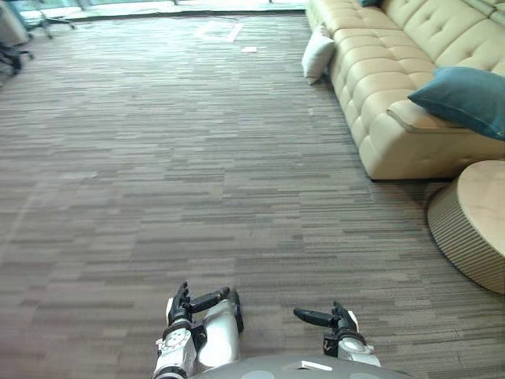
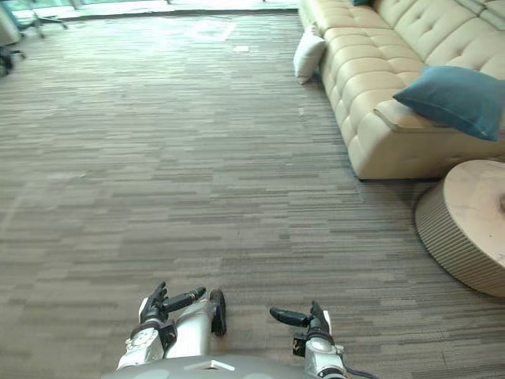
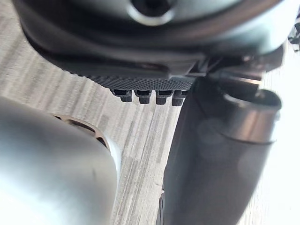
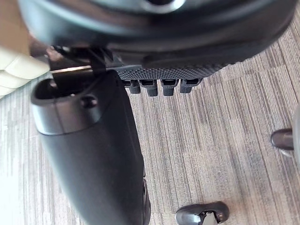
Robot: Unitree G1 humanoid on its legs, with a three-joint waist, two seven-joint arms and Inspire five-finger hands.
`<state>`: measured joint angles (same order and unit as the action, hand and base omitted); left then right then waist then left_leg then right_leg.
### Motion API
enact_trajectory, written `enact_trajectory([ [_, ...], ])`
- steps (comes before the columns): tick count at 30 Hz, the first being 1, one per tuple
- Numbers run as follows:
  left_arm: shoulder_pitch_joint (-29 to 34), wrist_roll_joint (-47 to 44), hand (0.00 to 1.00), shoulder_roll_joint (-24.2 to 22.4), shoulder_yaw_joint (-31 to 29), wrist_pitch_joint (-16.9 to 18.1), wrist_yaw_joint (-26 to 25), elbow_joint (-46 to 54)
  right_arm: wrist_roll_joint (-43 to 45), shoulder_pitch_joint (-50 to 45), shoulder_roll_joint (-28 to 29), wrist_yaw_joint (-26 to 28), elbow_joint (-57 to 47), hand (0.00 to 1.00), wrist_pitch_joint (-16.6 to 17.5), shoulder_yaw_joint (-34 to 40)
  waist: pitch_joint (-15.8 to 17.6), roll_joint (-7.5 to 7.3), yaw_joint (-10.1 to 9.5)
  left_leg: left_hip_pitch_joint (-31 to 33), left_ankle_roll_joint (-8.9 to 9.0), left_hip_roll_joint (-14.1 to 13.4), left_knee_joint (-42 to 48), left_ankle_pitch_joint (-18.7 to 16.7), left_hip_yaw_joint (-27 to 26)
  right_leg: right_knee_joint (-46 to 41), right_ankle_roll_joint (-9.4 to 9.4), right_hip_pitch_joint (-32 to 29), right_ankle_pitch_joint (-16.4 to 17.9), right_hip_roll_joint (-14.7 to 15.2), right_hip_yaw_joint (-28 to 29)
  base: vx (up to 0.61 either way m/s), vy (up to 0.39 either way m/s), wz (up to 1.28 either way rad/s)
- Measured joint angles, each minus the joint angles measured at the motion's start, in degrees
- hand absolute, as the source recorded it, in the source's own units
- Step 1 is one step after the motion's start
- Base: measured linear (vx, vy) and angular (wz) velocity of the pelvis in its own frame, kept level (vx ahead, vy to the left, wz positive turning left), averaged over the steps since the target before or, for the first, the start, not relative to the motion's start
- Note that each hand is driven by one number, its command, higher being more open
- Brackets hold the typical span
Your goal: Pick up cushions and gather them together orderly.
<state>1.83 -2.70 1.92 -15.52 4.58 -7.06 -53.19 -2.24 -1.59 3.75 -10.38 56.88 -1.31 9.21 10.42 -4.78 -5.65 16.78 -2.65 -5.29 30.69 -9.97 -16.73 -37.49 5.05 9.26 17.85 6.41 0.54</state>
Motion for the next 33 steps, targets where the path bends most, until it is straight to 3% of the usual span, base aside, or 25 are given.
enact_trajectory([
  [1,-0.4,0.0,1.00,0.7,1.2,-0.4,-0.2,-0.9,0.0,-0.1,-0.1,-0.1,-0.3,1.00,0.1,0.7,0.2,-0.42,0.54,-2.9,-0.72,1.3,0.6,-2.9,0.2,-12.1,3.69,-4.3,-6.1,1.4,0.5,0.62,0.227,0.22],
  [2,-0.5,0.0,1.00,1.0,1.5,-0.8,-0.4,-1.9,0.0,-0.3,-0.3,0.0,-0.8,1.00,0.3,0.9,0.6,-0.12,0.82,-6.4,-1.04,2.5,0.5,-5.6,0.6,-21.7,4.03,-8.0,-6.9,2.3,0.6,0.61,0.203,0.24],
  [4,-0.3,0.1,1.00,0.8,2.2,-1.4,-0.8,-2.6,0.0,-0.4,-0.8,0.2,-2.3,1.00,0.5,0.8,0.8,0.77,1.62,-12.5,-1.09,3.0,-1.1,-8.6,1.5,-28.0,2.20,-12.7,-5.8,2.7,-1.3,0.57,0.114,0.20],
  [5,0.4,0.1,1.00,0.7,3.4,-1.4,-1.2,-2.8,0.0,-0.7,-0.9,0.2,-3.8,1.00,1.2,0.8,0.7,1.45,1.89,-18.8,-0.24,3.0,-5.2,-10.1,2.4,-27.1,-0.14,-18.9,-4.4,2.7,-4.8,0.56,0.060,0.21],
  [7,0.7,0.1,1.00,0.8,4.0,-1.4,-1.2,-3.2,0.0,-0.7,-1.0,0.2,-5.2,1.00,1.7,0.9,0.7,1.69,2.76,-23.3,0.90,2.5,-8.7,-10.9,3.5,-22.8,-1.24,-24.7,-3.7,2.4,-8.0,0.58,-0.031,0.28],
  [8,0.7,0.3,1.00,0.8,4.0,-1.5,-1.2,-3.9,0.0,-0.6,-1.2,0.2,-5.5,1.00,2.3,0.9,1.0,1.89,2.98,-26.8,1.29,1.9,-11.3,-11.4,3.7,-17.3,-2.29,-27.8,-3.2,2.2,-10.2,0.61,-0.088,0.29],
  [10,0.8,0.9,1.00,0.6,4.1,-1.6,-1.2,-4.8,0.0,-0.3,-2.1,0.2,-5.5,1.00,2.3,0.9,0.8,2.39,3.33,-31.8,2.11,0.8,-15.1,-12.2,4.4,-4.9,-2.37,-30.7,-3.9,1.1,-12.9,0.77,-0.173,0.38],
  [11,1.0,1.4,1.00,0.7,4.7,-1.6,-1.0,-5.0,0.0,-0.6,-2.6,0.2,-5.4,1.00,2.3,1.0,0.9,2.36,3.97,-34.7,2.99,0.5,-17.4,-12.9,5.7,4.2,-2.58,-31.3,-6.8,0.0,-12.6,0.91,-0.253,0.75],
  [12,1.1,2.0,1.00,-0.2,5.0,-1.6,-0.7,-6.2,0.6,-0.7,-4.1,0.4,-4.7,1.00,1.6,1.5,0.4,3.87,4.49,-37.7,3.73,-1.1,-17.9,-12.9,8.6,2.3,-8.16,-30.2,-11.2,-1.5,-12.7,0.79,-0.253,0.62],
  [13,1.1,2.1,1.00,-0.3,5.0,-1.7,-0.7,-6.3,0.3,-0.6,-4.4,0.4,-4.5,1.00,1.4,1.4,0.0,4.47,4.23,-37.5,4.50,-1.6,-17.3,-12.4,9.0,1.7,-8.78,-30.3,-10.5,-1.6,-12.9,0.81,-0.287,0.44],
  [14,0.8,3.0,1.00,-1.3,5.1,-1.5,-0.1,-6.6,-0.1,-0.2,-4.9,-0.1,-4.3,1.00,1.5,1.4,-0.2,5.54,4.25,-35.7,6.58,-2.3,-12.6,-10.0,10.9,-1.1,-9.50,-30.3,-6.7,-1.6,-13.4,0.78,-0.284,0.15],
  [16,0.5,3.3,1.00,-1.3,5.0,-1.6,0.1,-6.7,-0.2,-0.2,-5.2,0.4,-4.4,1.00,1.0,1.4,-0.4,6.33,4.44,-32.2,7.03,-2.9,-4.0,-6.1,12.9,-1.1,-9.92,-28.3,-4.1,-1.8,-13.9,0.66,-0.230,0.20],
  [17,0.3,3.3,1.00,-2.0,3.2,-1.5,0.1,-6.7,-0.2,-0.2,-5.7,0.4,-4.2,1.00,0.5,1.1,0.1,7.52,4.41,-25.5,10.64,-4.2,12.5,-1.3,16.3,2.9,-10.10,-23.1,-2.9,-3.4,-14.7,0.75,-0.211,0.11],
  [18,0.3,3.2,1.00,-2.7,1.2,-1.5,0.1,-6.3,-0.2,-0.1,-5.9,0.3,-3.5,1.00,0.1,1.0,0.4,8.21,4.09,-20.6,11.56,-6.0,24.3,-1.2,16.0,7.1,-10.20,-17.8,-2.8,-5.3,-14.8,0.71,-0.177,0.05],
  [19,0.3,3.2,1.00,-2.8,0.4,-1.5,0.0,-6.0,-0.2,-0.1,-5.8,0.2,-3.2,1.00,0.1,0.8,0.5,8.37,3.96,-18.8,11.40,-6.6,28.6,-1.4,15.3,9.0,-10.24,-15.1,-2.8,-5.8,-14.7,0.55,-0.105,-0.12],
  [20,0.4,3.2,1.00,-2.8,0.1,-1.4,-0.2,-4.7,0.1,-0.1,-5.3,0.2,-2.9,1.00,0.1,0.2,1.1,7.45,3.50,-14.8,10.24,-7.2,33.6,-2.1,13.2,12.9,-10.53,-9.7,-2.5,-6.5,-14.4,0.47,-0.040,-0.17],
  [21,0.7,3.2,1.00,-2.4,0.6,-1.2,0.0,-3.3,0.1,0.0,-4.6,0.2,-2.4,1.00,0.2,-0.8,0.9,6.54,2.89,-9.5,8.46,-7.2,33.1,-3.1,10.8,16.7,-10.24,-5.7,-2.0,-6.8,-13.6,0.51,-0.023,-0.21],
  [23,0.8,3.2,1.00,-2.4,0.6,-0.9,0.0,-1.7,0.1,0.1,-4.1,0.2,-2.1,1.00,0.2,-1.6,0.8,6.08,2.65,-4.2,6.78,-7.2,27.6,-4.3,8.6,19.2,-9.75,-2.9,-1.6,-6.9,-12.9,0.37,0.004,-0.23],
  [26,0.7,3.2,1.00,-2.4,0.4,-0.1,-0.1,0.1,0.1,0.2,-2.5,0.2,-1.9,1.00,0.1,-1.7,1.1,5.95,1.21,1.8,6.05,-5.8,7.4,-4.7,5.7,23.2,-7.60,3.0,-0.3,-6.2,-10.2,0.52,0.135,-0.44],
  [28,0.7,3.1,1.00,-2.5,0.4,0.3,-0.1,0.6,0.1,0.1,-1.9,0.0,-1.7,1.00,0.1,-2.4,1.1,5.60,0.70,3.2,5.84,-4.7,-3.4,-0.4,5.1,24.8,-5.55,5.8,1.9,-4.9,-8.4,0.50,0.225,-0.50],
  [29,0.7,3.1,1.00,-2.4,0.5,0.4,-0.1,0.7,0.1,0.1,-1.9,-0.1,-1.3,1.00,0.1,-3.3,0.9,5.24,0.33,3.1,4.89,-4.4,-3.0,4.0,4.3,24.8,-4.79,6.6,3.3,-4.1,-7.3,0.55,0.268,-0.45],
  [30,0.7,3.1,1.00,-2.5,0.5,0.3,-0.1,0.7,0.1,0.1,-1.9,-0.2,-0.9,1.00,0.1,-3.8,0.5,4.72,0.08,3.0,3.79,-4.0,-2.4,5.7,3.6,24.8,-4.70,7.2,3.9,-3.4,-6.5,0.61,0.261,-0.43],
  [31,0.5,3.2,1.00,-1.6,0.5,0.3,-0.1,0.8,0.1,-0.1,-0.8,-0.2,-0.7,1.00,0.1,-3.8,-0.4,3.18,-0.03,3.3,2.37,-3.0,0.1,3.4,1.9,23.9,-5.34,6.9,3.9,-1.4,-4.8,0.87,0.387,-0.32],
  [33,0.3,3.1,1.00,-1.1,0.5,0.3,-0.3,0.6,0.1,-0.4,0.0,0.0,-0.8,1.00,0.1,-3.8,-0.8,1.67,-0.19,2.7,0.25,-1.9,3.0,0.0,0.2,17.5,-3.30,4.7,2.7,1.1,-2.5,0.62,0.291,-0.22],
])
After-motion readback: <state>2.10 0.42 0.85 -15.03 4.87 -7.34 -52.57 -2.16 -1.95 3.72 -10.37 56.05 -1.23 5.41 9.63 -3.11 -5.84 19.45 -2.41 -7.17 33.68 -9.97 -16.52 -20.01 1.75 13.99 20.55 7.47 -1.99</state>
